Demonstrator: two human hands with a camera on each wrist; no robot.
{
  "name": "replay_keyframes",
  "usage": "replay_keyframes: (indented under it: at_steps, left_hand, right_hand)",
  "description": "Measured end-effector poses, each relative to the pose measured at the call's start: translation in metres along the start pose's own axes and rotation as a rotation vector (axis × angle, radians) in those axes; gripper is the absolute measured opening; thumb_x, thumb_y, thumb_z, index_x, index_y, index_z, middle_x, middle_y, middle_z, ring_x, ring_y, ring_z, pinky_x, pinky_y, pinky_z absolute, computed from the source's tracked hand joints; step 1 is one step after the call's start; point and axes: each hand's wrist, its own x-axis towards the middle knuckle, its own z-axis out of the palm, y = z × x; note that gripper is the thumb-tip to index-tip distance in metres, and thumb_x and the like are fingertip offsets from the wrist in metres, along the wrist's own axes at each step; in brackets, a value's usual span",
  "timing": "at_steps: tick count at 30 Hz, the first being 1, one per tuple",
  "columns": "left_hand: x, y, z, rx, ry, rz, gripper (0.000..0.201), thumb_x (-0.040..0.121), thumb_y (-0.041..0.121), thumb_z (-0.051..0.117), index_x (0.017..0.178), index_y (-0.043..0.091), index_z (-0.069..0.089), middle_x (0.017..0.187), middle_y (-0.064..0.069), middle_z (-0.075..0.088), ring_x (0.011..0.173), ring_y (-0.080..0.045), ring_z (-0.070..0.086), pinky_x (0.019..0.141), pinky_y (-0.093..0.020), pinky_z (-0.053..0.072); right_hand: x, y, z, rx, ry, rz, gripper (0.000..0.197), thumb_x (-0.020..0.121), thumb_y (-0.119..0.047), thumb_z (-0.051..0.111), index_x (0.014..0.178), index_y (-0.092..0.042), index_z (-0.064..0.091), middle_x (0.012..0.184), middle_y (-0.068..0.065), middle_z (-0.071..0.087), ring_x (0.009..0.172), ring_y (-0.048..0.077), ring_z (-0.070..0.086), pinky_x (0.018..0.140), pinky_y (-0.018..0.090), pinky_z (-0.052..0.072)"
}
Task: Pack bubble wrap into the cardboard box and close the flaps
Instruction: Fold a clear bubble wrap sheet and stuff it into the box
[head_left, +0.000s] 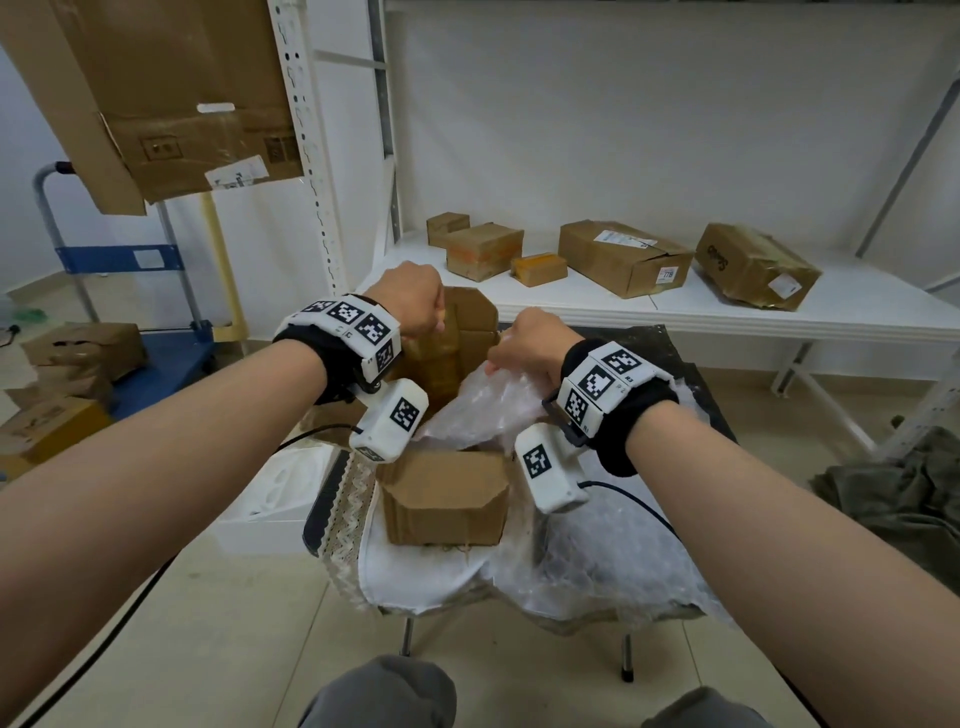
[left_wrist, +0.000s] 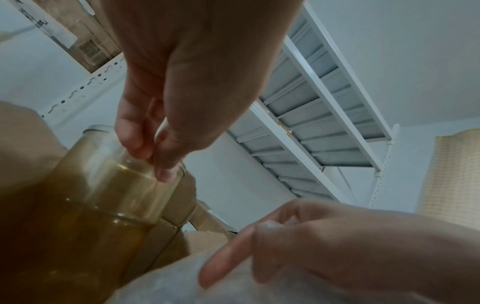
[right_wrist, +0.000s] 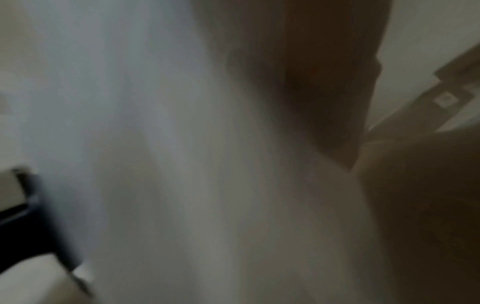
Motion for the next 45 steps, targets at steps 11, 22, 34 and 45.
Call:
replay_keyframes:
  at_steps: [11, 22, 34, 45]
  left_hand:
    - [-0.001, -0.008, -0.006, 0.08, 0.051, 0.012, 0.016, 0.091, 0.012, 0.064, 0.106, 0.009, 0.067, 0.11, -0.012, 0.065, 0.098, -0.029, 0.061, 0.075, -0.032, 0.045]
    - [0.001, 0.001, -0.001, 0.075, 0.006, 0.032, 0.015, 0.089, 0.012, 0.068, 0.105, 0.011, 0.069, 0.111, -0.011, 0.066, 0.101, -0.028, 0.062, 0.08, -0.031, 0.047]
    - [0.001, 0.0, 0.0, 0.084, -0.011, 0.014, 0.013, 0.087, 0.01, 0.07, 0.1, 0.013, 0.069, 0.111, -0.01, 0.067, 0.102, -0.027, 0.062, 0.08, -0.031, 0.047]
    - [0.003, 0.004, 0.004, 0.065, -0.033, 0.024, 0.015, 0.088, 0.012, 0.07, 0.103, 0.01, 0.071, 0.11, -0.01, 0.068, 0.102, -0.026, 0.062, 0.079, -0.03, 0.046]
  right_hand:
    - [0.002, -0.011, 0.038, 0.265, -0.263, 0.025, 0.033, 0.089, -0.005, 0.058, 0.12, 0.007, 0.062, 0.126, 0.02, 0.061, 0.107, 0.029, 0.062, 0.099, 0.044, 0.052]
    - [0.003, -0.014, 0.057, -0.566, -0.359, -0.169, 0.044, 0.092, -0.044, 0.058, 0.112, -0.005, 0.063, 0.111, 0.011, 0.067, 0.098, 0.028, 0.063, 0.092, 0.041, 0.053]
    - [0.021, 0.001, 0.063, -0.87, -0.218, -0.28, 0.059, 0.089, -0.036, 0.061, 0.142, -0.017, 0.046, 0.148, 0.006, 0.037, 0.138, 0.03, 0.031, 0.118, 0.048, 0.019]
    - [0.01, -0.003, 0.078, -1.107, -0.393, -0.238, 0.039, 0.096, -0.03, 0.055, 0.13, -0.011, 0.059, 0.138, 0.009, 0.057, 0.133, 0.026, 0.046, 0.118, 0.057, 0.011]
